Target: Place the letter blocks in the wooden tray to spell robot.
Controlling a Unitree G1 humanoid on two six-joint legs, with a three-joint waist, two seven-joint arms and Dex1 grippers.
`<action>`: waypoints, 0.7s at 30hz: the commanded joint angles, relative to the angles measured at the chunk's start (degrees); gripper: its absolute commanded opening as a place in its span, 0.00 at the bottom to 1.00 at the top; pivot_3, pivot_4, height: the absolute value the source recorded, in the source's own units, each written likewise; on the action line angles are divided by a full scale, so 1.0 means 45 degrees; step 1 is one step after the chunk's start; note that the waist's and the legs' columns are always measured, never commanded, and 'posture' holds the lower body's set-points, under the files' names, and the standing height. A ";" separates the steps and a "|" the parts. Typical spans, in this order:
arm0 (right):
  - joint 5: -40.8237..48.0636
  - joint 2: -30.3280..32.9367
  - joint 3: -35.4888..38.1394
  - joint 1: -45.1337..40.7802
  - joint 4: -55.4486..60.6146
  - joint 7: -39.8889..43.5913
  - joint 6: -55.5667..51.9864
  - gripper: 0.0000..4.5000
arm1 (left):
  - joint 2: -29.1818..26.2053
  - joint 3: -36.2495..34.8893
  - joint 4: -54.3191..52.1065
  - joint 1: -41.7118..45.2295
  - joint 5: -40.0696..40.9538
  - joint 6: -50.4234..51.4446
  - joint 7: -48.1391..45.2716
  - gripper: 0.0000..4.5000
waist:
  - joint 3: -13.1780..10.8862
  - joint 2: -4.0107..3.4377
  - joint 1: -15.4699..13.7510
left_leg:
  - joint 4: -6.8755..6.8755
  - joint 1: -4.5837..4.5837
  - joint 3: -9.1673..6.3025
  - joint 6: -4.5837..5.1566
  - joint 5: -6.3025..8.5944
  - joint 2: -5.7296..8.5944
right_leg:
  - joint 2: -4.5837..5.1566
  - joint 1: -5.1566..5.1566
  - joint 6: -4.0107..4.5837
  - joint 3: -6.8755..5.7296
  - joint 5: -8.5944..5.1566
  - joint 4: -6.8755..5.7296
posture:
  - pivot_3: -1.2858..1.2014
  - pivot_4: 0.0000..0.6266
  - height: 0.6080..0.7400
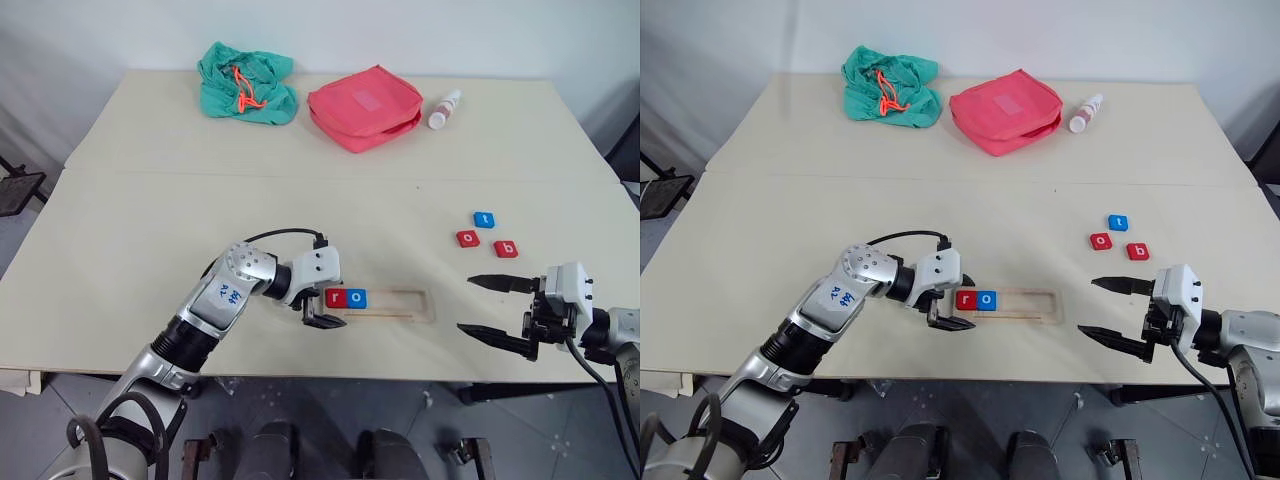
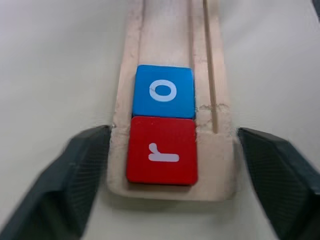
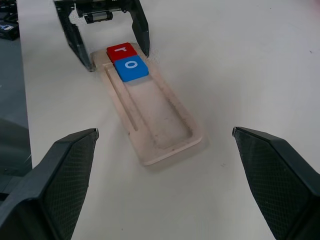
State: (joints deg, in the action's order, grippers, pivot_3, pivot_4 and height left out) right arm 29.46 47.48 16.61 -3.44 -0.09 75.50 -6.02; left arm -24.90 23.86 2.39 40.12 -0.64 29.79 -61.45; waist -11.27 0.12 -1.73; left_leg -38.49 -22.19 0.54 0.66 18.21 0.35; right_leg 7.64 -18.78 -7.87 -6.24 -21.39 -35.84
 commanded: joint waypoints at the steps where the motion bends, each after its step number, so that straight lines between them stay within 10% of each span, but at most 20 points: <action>1: 0.0249 0.0221 0.0464 0.0041 0.0471 -0.0072 0.0077 1.00 | -0.0045 -0.0229 -0.0920 0.0001 0.0234 0.0239 0.0147 0.99 | 0.0000 0.0000 0.0000 | -0.0003 -0.0001 -0.0001 0.0000 0.0000 0.0000 | 0.0000 0.0001 0.0000 0.0000 0.0000 0.0000 | 0.52 0.24 1.00; 11: 0.0396 0.0036 0.1129 0.0552 0.0746 -0.1071 -0.0336 1.00 | -0.1256 -0.1781 -0.3400 -0.0459 0.1973 0.1793 -0.0127 0.99 | -0.0001 -0.0001 0.0022 | -0.0003 -0.0006 -0.0006 0.0000 0.0000 -0.0003 | -0.0001 0.0001 0.0000 0.0004 0.0000 0.0002 | 0.52 0.24 1.00; 21: -0.0911 -0.2218 0.1955 0.0347 0.0834 -0.7755 -0.1819 1.00 | -0.1961 -0.5070 -0.2484 -0.1839 0.4628 -0.1610 -0.1621 0.99 | -0.0002 -0.0008 0.0020 | -0.0024 -0.0005 -0.0013 -0.0002 -0.0001 -0.0004 | -0.0004 0.0006 0.0001 0.0015 0.0000 0.0001 | 0.52 0.24 1.00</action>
State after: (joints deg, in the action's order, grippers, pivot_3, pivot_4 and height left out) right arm 25.70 38.50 23.13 -1.85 2.19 45.43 -12.16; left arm -33.04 2.46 -10.62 32.58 19.71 27.26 -67.45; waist -11.28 0.08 -1.64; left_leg -38.59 -22.22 0.48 0.65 18.20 0.33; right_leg 7.61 -18.75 -7.86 -6.18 -21.39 -35.83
